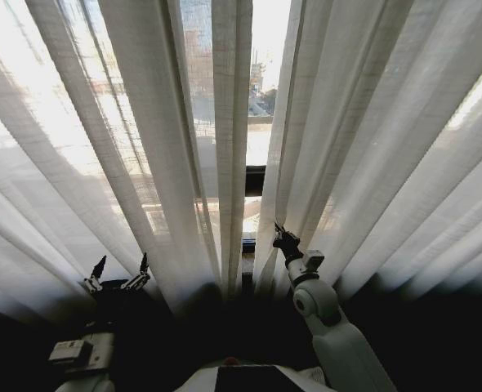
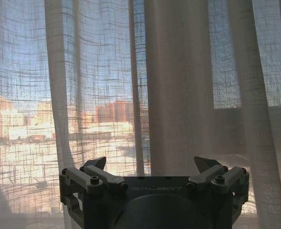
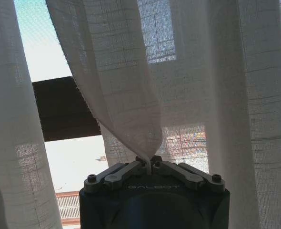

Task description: Open the curtains by pulling them apart, changing their state from closed to fully open.

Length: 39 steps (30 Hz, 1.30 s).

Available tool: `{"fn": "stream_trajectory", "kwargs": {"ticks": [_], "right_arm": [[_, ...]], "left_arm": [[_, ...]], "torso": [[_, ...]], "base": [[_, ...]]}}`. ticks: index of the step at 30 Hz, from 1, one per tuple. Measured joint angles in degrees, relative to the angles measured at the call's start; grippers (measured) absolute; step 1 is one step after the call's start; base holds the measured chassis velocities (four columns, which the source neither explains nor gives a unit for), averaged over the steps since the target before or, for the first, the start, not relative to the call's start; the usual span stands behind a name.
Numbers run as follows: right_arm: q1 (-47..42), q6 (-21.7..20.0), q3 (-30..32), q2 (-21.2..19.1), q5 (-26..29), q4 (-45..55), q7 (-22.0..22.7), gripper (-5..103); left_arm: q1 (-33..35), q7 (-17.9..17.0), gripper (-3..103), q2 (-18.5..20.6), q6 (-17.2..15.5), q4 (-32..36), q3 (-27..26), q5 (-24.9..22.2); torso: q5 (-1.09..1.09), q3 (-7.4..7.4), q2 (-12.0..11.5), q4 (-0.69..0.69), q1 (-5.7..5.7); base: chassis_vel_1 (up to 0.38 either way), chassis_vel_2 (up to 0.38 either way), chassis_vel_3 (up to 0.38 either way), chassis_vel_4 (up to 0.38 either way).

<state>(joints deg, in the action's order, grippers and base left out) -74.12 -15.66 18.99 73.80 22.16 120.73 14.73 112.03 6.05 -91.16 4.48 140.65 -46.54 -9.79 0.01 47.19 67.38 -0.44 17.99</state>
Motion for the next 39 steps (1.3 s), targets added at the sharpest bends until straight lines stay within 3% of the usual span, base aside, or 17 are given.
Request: {"fn": "stream_trajectory", "kwargs": {"ticks": [5,21,39], "right_arm": [[-0.47,-0.16,0.01,0.05,-2.85,0.12,0.00,0],[-0.97,-0.23,0.26,0.23,-3.51,-0.15,-0.17,0],[-0.35,-0.22,1.04,-0.02,-3.37,-1.33,-0.24,0]], "left_arm": [[-0.07,-0.01,100,0.00,0.33,-0.19,-0.09,0.00],[-0.35,-0.01,100,0.03,1.24,-1.11,-0.03,0.63],[-0.65,0.06,100,0.01,1.63,-2.12,0.57,0.93]], "torso": [[0.00,0.00,0.00,0.00,0.00],[0.00,0.00,0.00,-0.01,0.00],[0.00,0.00,0.00,0.00,0.00]], "base": [[0.000,0.000,0.000,0.000],[-0.049,-0.054,0.043,0.044],[-0.289,-0.288,0.287,0.301]]}}
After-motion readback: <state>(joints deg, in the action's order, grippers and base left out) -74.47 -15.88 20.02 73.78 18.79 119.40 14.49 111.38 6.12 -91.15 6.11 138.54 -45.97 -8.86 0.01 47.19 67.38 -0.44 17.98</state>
